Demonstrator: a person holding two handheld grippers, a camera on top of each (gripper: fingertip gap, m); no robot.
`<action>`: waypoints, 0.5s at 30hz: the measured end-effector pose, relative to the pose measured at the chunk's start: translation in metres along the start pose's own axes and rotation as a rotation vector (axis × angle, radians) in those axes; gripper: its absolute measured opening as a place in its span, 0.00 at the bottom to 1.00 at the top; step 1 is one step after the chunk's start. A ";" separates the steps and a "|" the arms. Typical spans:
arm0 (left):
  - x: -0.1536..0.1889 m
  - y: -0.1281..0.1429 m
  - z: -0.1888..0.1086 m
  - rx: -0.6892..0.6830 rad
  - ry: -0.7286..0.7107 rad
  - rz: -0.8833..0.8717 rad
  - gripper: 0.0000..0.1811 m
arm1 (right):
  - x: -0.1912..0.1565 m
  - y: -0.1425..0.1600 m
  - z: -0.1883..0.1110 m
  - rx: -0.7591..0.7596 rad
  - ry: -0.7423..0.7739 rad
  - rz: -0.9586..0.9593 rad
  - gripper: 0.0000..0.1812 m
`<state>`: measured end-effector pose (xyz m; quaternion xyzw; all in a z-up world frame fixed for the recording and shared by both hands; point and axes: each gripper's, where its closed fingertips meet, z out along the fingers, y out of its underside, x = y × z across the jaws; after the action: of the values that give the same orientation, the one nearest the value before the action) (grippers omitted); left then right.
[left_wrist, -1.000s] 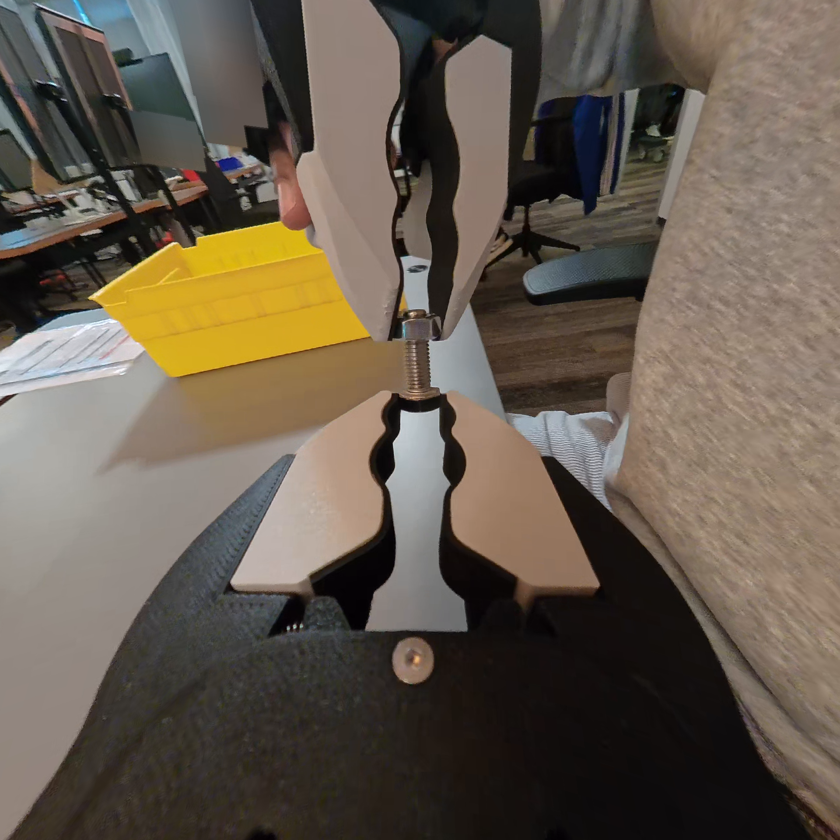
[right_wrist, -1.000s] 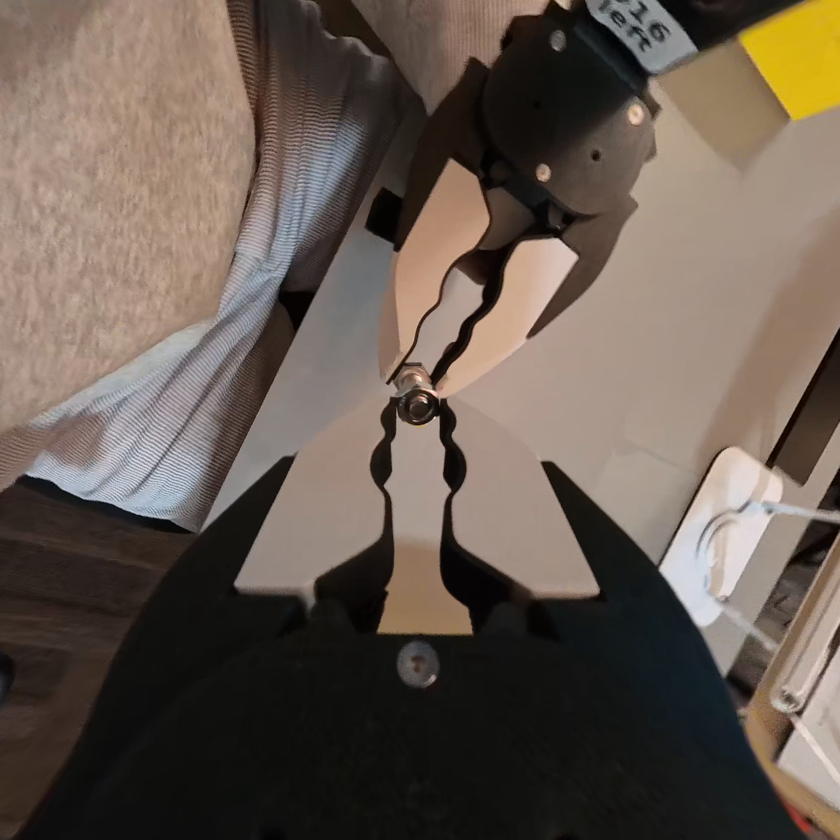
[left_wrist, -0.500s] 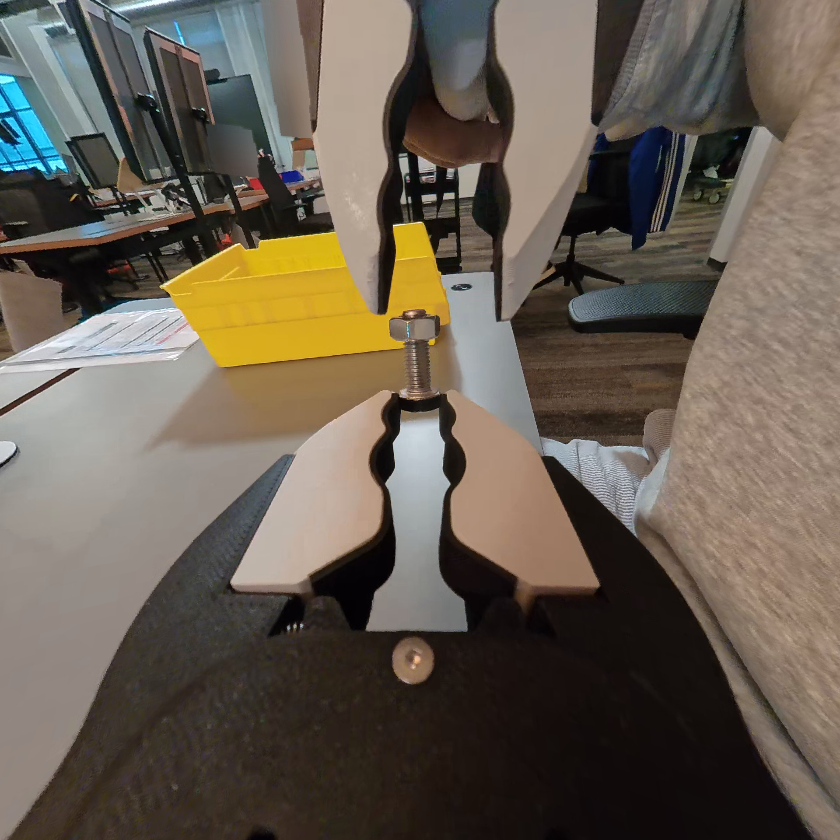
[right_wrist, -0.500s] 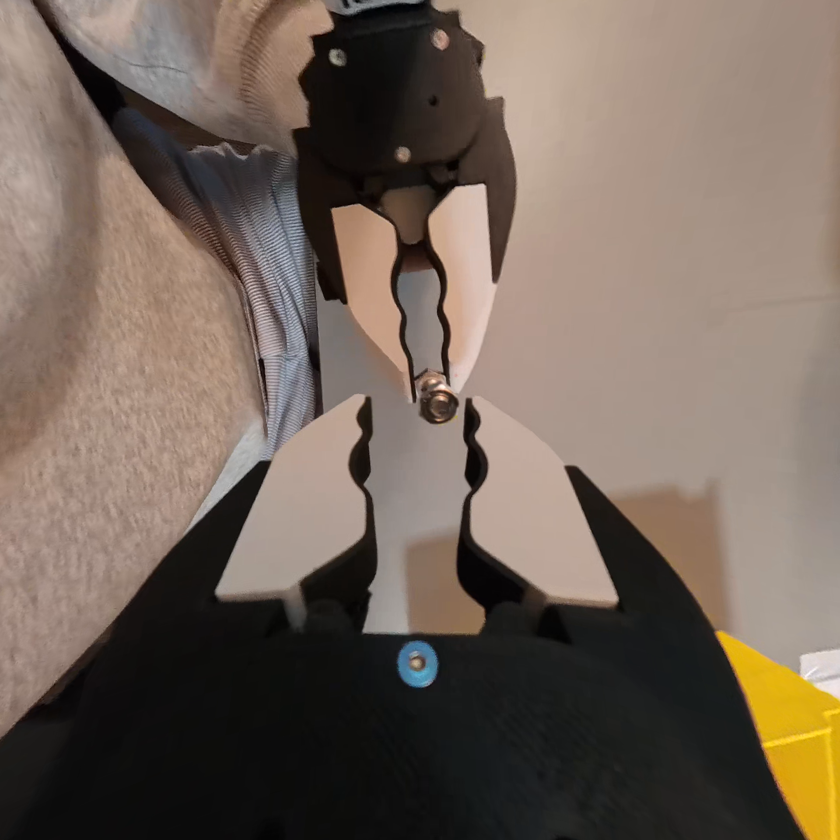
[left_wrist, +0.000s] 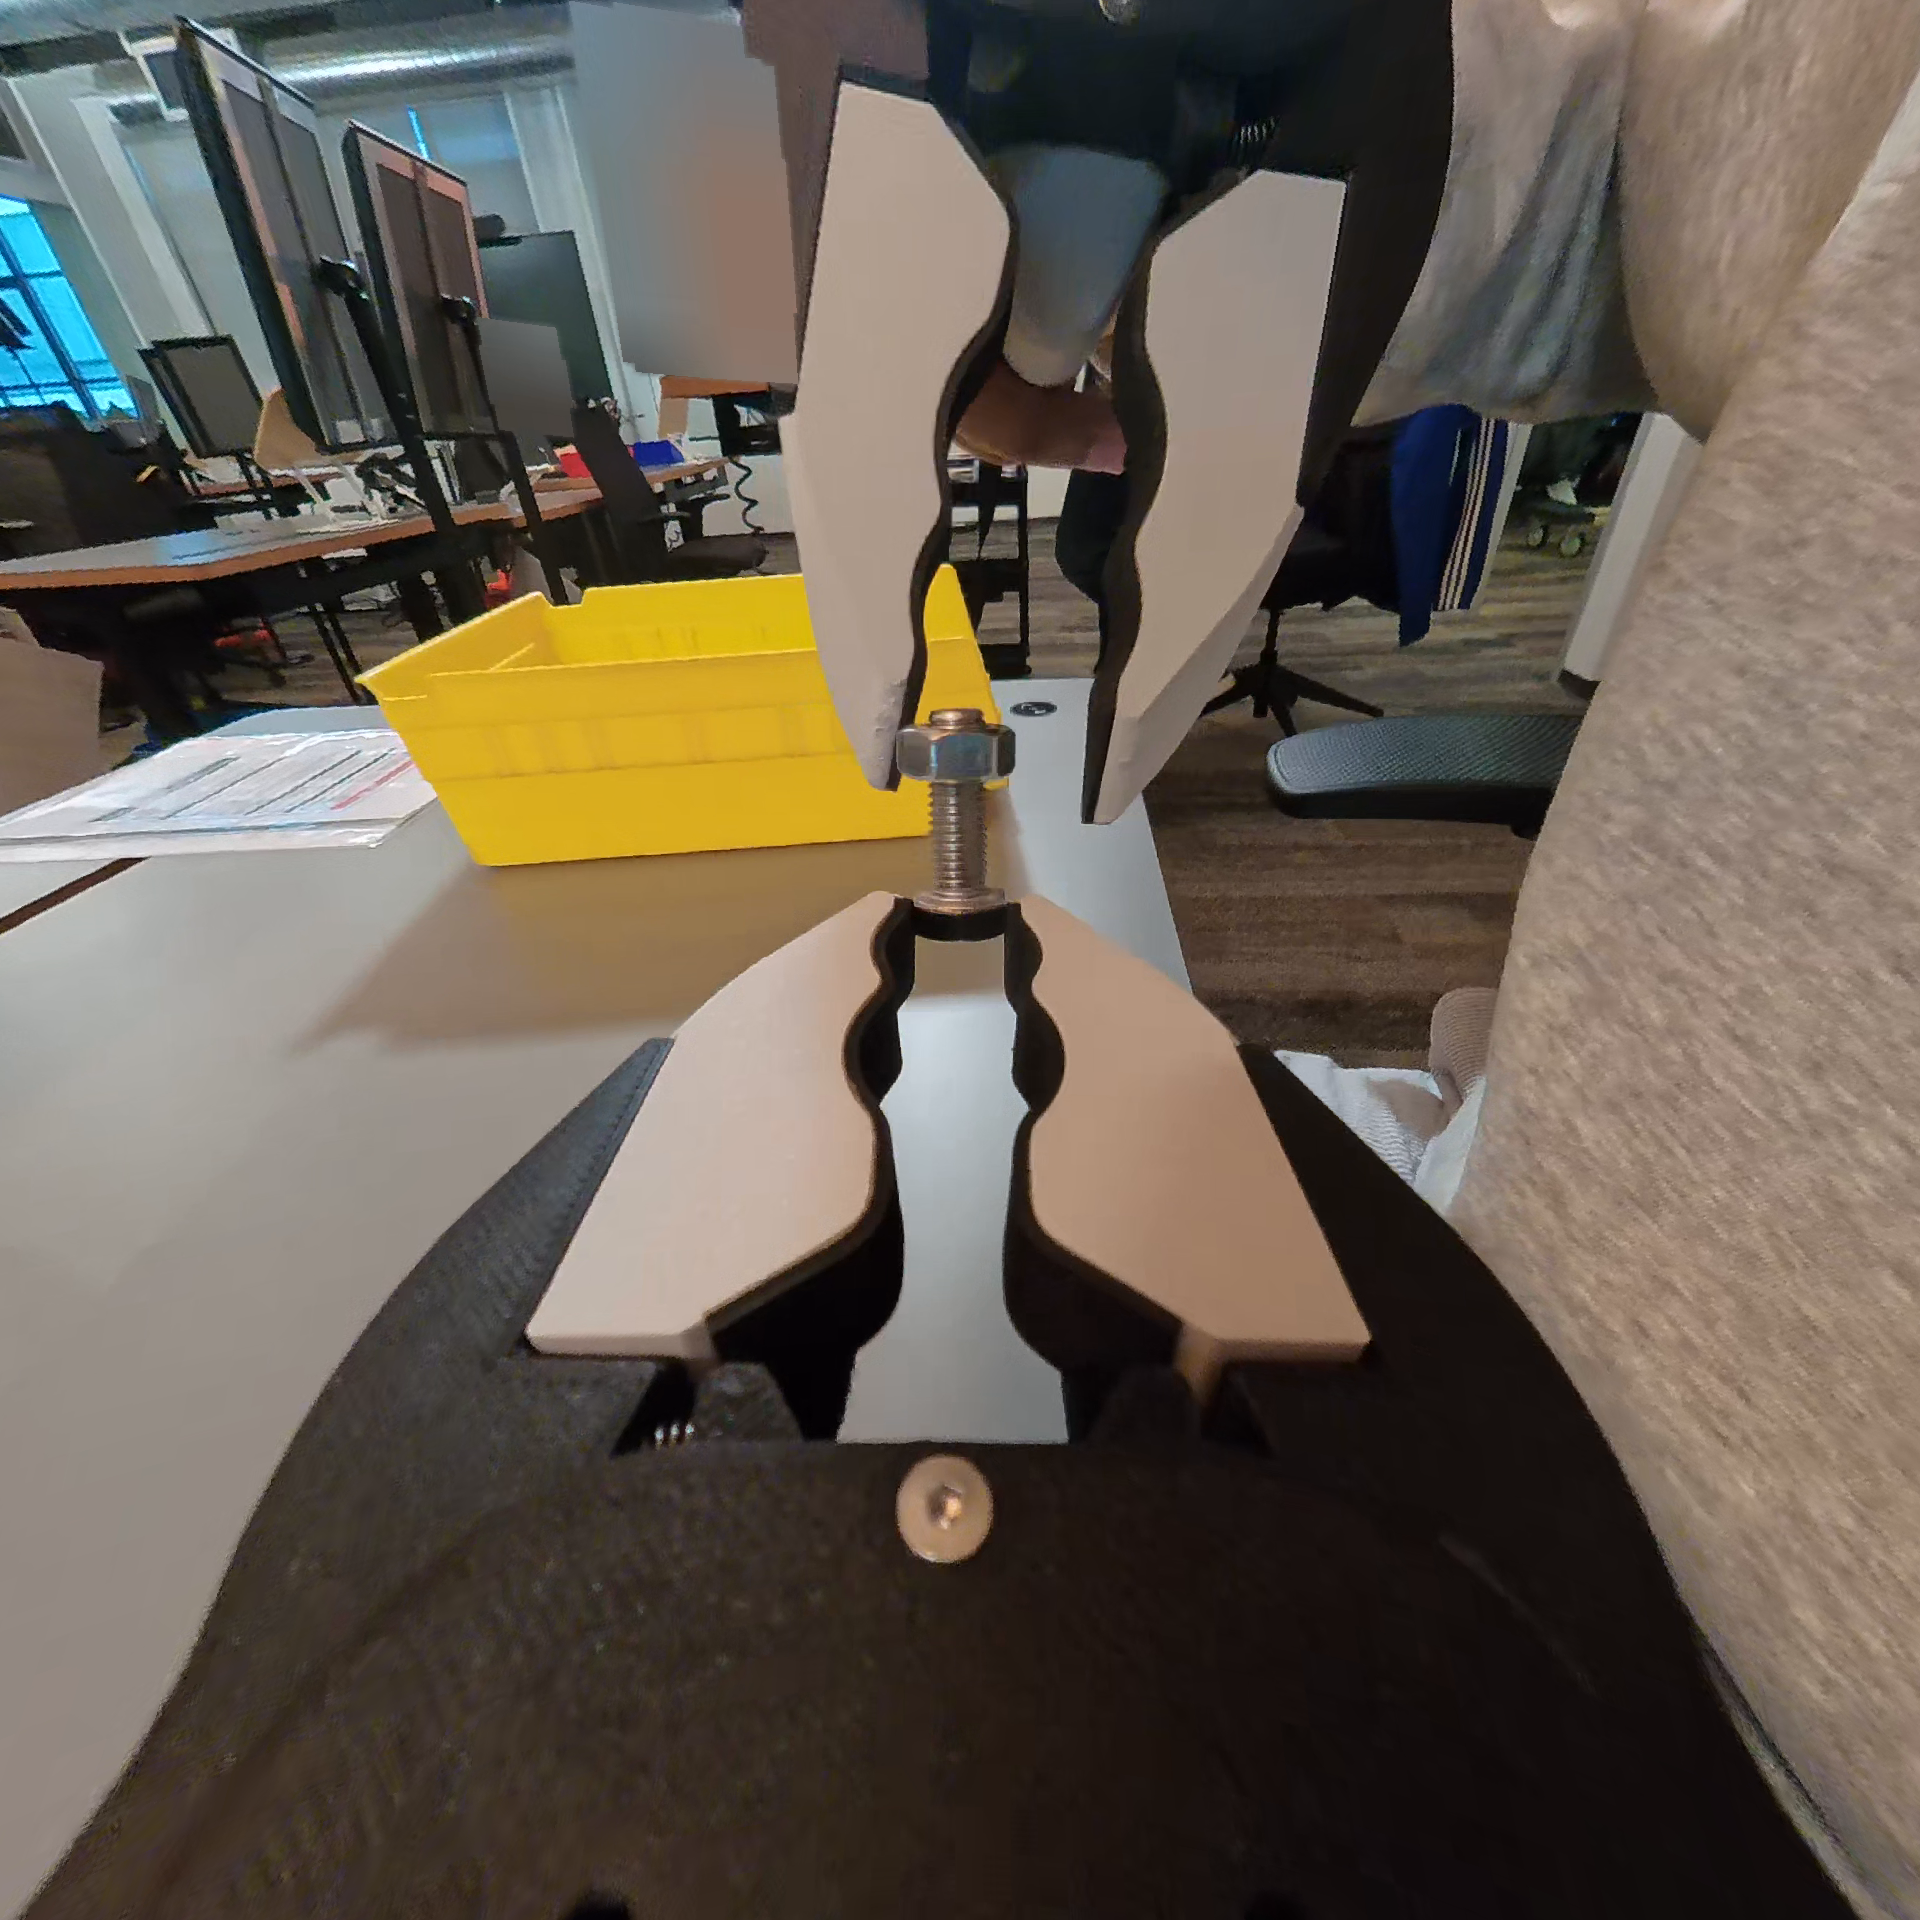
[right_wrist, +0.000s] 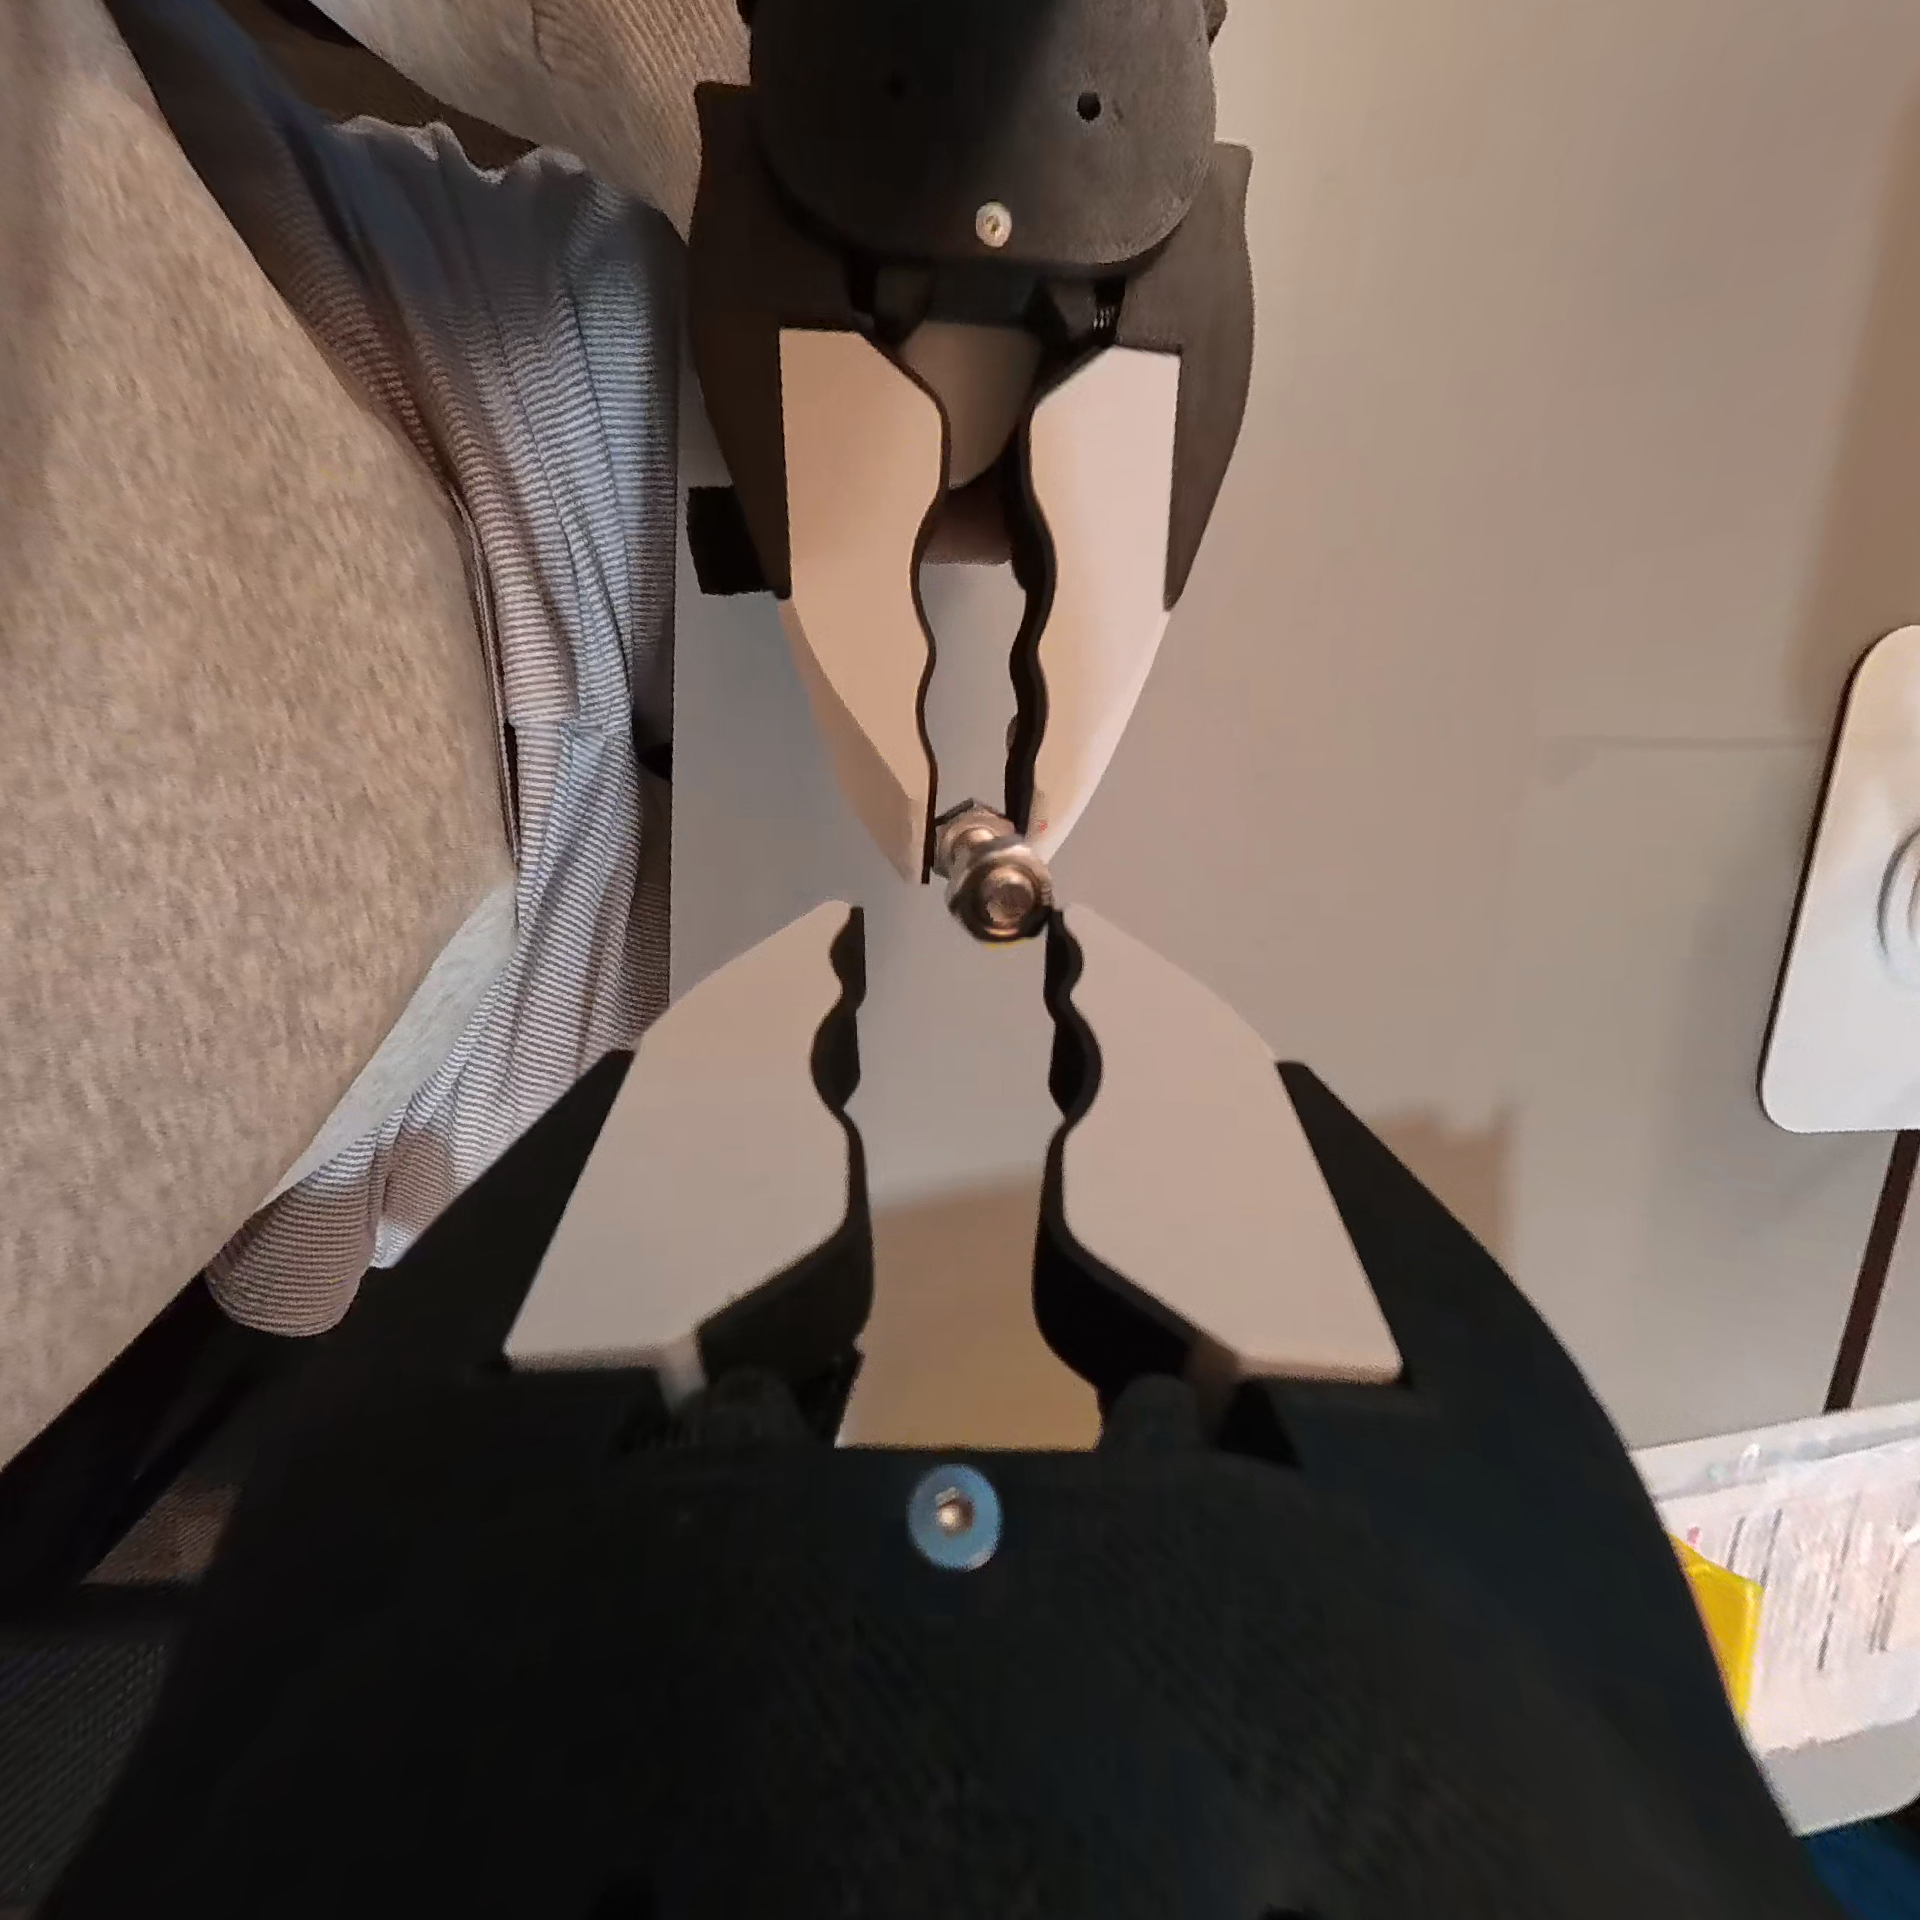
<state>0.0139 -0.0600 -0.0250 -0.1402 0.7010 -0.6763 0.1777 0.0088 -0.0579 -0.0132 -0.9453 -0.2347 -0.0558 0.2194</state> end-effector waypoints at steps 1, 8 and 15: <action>0.000 -0.001 0.000 0.004 0.000 -0.005 0.10 | 0.000 0.001 -0.001 -0.006 0.005 -0.001 0.18; -0.005 -0.001 -0.002 0.014 -0.012 -0.033 0.10 | -0.014 -0.007 -0.004 0.014 -0.042 -0.014 0.13; 0.000 0.000 0.000 0.006 -0.001 -0.016 0.10 | -0.010 -0.022 -0.003 0.043 0.006 -0.085 0.17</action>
<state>0.0142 -0.0597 -0.0248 -0.1458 0.6976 -0.6798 0.1731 -0.0101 -0.0456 -0.0035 -0.9294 -0.2753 -0.0631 0.2377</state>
